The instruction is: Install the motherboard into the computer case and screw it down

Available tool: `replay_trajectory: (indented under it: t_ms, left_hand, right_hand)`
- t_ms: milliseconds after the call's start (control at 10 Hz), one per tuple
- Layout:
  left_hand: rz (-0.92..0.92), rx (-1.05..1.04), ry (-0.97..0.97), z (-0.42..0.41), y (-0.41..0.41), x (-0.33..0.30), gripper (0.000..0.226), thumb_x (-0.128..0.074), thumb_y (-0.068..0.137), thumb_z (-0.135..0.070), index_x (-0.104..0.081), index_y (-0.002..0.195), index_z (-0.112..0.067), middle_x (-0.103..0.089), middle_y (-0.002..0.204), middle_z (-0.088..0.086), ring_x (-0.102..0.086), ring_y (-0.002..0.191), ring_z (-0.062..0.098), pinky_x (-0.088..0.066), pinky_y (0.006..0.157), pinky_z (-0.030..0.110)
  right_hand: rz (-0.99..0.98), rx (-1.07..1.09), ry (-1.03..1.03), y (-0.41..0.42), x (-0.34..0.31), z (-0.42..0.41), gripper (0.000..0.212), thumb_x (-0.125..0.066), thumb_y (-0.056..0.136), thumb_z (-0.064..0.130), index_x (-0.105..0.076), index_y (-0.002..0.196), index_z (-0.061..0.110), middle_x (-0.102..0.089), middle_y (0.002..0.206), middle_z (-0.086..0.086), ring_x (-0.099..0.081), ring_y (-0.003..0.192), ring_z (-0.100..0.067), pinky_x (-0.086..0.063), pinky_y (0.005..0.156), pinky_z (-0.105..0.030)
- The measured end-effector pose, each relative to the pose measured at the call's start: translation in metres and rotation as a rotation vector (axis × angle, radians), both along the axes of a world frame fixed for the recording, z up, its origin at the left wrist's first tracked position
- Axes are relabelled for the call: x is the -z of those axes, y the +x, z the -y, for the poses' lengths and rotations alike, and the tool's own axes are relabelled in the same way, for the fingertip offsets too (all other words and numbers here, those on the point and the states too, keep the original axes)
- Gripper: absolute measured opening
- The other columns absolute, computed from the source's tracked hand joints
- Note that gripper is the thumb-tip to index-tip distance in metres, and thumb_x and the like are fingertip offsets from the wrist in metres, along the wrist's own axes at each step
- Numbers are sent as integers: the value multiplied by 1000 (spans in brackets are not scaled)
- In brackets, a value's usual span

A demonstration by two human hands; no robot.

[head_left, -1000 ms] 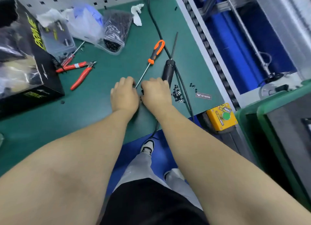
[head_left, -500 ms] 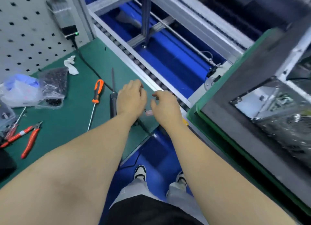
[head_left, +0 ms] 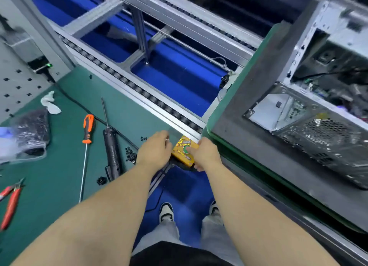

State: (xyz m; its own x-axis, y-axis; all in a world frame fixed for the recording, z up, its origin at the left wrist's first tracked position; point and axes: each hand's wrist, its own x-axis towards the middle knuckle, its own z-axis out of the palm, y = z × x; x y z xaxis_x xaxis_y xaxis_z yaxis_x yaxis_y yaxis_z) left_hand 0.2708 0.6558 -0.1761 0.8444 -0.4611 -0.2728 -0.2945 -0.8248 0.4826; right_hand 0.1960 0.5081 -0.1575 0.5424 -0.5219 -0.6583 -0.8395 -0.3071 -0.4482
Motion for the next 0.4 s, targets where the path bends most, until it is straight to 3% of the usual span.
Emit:
replay_trajectory:
  t_ms: [100,200,300,400]
  left_hand:
    - [-48,-33,-14,-1,-5,-1,22,-38,97,-29,-52,112,-22,-61,113,1,-58,96,27,-51,82,45]
    - [-41,-32,-39,0,-9,-3,24,-38,97,-29,-52,116,-21,-61,113,1,-58,98,25,-52,81,43]
    - [-27,-12,-44,8,-9,-15,25,-39,97,-26,-52,117,-18,-61,112,2,-58,98,27,-51,82,43]
    - [27,-19,-62,10,-9,-24,22,-39,95,-24,-54,110,-16,-61,104,1,-59,91,27,-51,78,44]
  right_hand:
    - [-27,108,58,5,4,0,36,-76,87,35,-53,99,11,-69,85,-11,-69,54,-24,-58,47,-32]
    - [-38,179,87,15,0,-3,24,-72,80,17,-62,99,6,-71,87,-13,-73,65,-30,-64,60,-46]
    - [-57,128,23,21,-9,-7,9,-63,78,11,-61,87,8,-70,89,-12,-71,68,-32,-62,51,-40]
    - [-56,-21,-53,14,-11,-16,7,-59,88,18,-55,88,11,-69,98,-12,-72,81,-35,-64,73,-43]
